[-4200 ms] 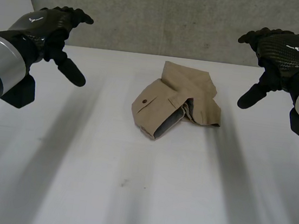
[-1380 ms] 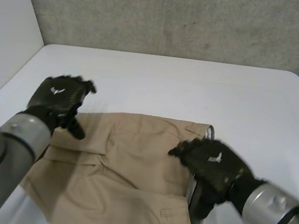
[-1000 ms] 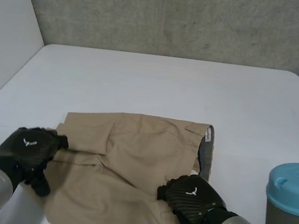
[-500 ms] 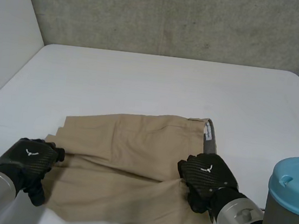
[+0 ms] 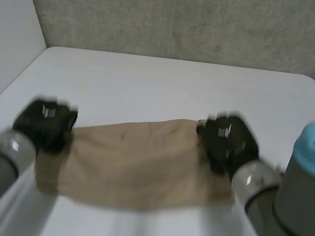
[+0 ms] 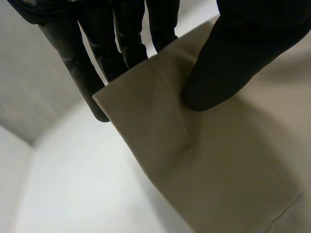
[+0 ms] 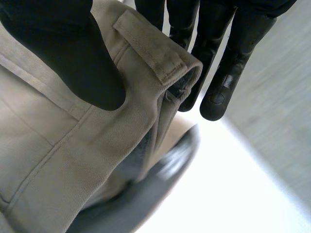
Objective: Fold the shorts.
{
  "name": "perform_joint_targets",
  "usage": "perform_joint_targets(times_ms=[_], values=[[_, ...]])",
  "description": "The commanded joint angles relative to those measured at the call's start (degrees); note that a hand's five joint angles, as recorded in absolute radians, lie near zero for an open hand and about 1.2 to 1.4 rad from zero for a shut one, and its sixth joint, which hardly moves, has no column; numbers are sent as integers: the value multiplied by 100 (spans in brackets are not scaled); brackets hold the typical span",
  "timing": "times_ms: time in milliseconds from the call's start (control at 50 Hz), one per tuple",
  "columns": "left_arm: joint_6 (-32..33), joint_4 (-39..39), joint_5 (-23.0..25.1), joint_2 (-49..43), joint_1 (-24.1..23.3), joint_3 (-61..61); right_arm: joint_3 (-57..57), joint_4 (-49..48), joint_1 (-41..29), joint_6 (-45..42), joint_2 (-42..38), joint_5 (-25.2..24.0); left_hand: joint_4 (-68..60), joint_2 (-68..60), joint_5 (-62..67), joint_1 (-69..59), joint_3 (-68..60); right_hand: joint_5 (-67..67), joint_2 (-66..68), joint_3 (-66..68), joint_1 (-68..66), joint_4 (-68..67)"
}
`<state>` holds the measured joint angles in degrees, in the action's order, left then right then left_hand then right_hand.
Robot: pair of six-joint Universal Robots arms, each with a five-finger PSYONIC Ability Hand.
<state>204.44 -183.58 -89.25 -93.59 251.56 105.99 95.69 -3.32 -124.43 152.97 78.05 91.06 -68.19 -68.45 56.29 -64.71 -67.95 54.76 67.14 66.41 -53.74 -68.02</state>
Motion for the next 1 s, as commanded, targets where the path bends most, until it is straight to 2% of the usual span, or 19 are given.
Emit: perform_joint_targets(times_ms=[20,80,100,120,180,200,260,360,480,540,600,680,800,920,1000], values=[[-35,-687,-66,-379,-318,-2448,-1919,-1228,339,-338,26,446,-1181,-1155,1371,-1529,-1205,1524,1286,1359,-2626,-1198],[-79,-1267,-425,-493,-371,-3530,-2229,-2038,463,-250,43,518,-1181,-1155,1371,-1529,-1205,1524,1286,1359,-2626,-1198],[-79,-1442,-557,-511,-406,-3750,-2317,-2606,498,-233,43,535,-1181,-1155,1371,-1529,-1205,1524,1286,1359,-2626,-1198],[-79,-1827,-819,-519,-432,-4031,-2335,-2890,516,-241,52,553,-1181,-1155,1371,-1529,-1205,1524,1286,1359,-2626,-1198],[-88,-2436,-1103,-484,-468,-4157,-2371,-3594,551,-241,61,570,-1181,-1155,1371,-1529,-1205,1524,1286,1359,-2626,-1198],[-88,-2777,-1173,-476,-485,-4122,-2379,-3614,560,-250,70,570,-1181,-1155,1371,-1529,-1205,1524,1286,1359,-2626,-1198],[-132,-3052,-1191,-476,-555,-3964,-2362,-3509,569,-259,61,553,-1181,-1155,1371,-1529,-1205,1524,1286,1359,-2626,-1198],[-150,-2921,-1165,-510,-897,-2869,-2064,-2982,569,-259,-27,360,-1181,-1155,1371,-1529,-1205,1524,1286,1359,-2626,-1198],[-150,-2973,-1112,-659,-881,-1460,-1475,-2270,621,-241,-352,-97,-1181,-1155,1371,-1529,-1205,1524,1286,1359,-2626,-1198],[-141,-2991,-1112,-1238,-889,-880,-1088,-1796,639,-259,-571,-212,-1181,-1155,1371,-1529,-1205,1524,1286,1359,-2626,-1198],[-167,-2912,-1138,-1854,-924,-633,-859,-1242,639,-232,-791,-203,-1181,-1155,1371,-1529,-1205,1524,1286,1359,-2626,-1198],[-167,-2693,-1165,-2058,-898,-387,-771,-190,683,-180,-792,-186,-1181,-1155,1371,-1529,-1205,1524,1286,1359,-2626,-1198],[-194,-1858,-1147,-1136,-907,-105,-578,806,894,-127,-538,-291,-1181,-1155,1371,-1529,-1205,1524,1286,1359,-2626,-1198],[-343,-971,-1138,-204,-933,53,-349,1474,947,-241,201,-431,-1181,-1155,1371,-1529,-1205,1524,1286,1359,-2626,-1198],[-668,-206,-1077,280,-925,62,-410,2273,1104,-329,640,-572,-1181,-1155,1371,-1529,-1205,1524,1286,1359,-2626,-1198]])
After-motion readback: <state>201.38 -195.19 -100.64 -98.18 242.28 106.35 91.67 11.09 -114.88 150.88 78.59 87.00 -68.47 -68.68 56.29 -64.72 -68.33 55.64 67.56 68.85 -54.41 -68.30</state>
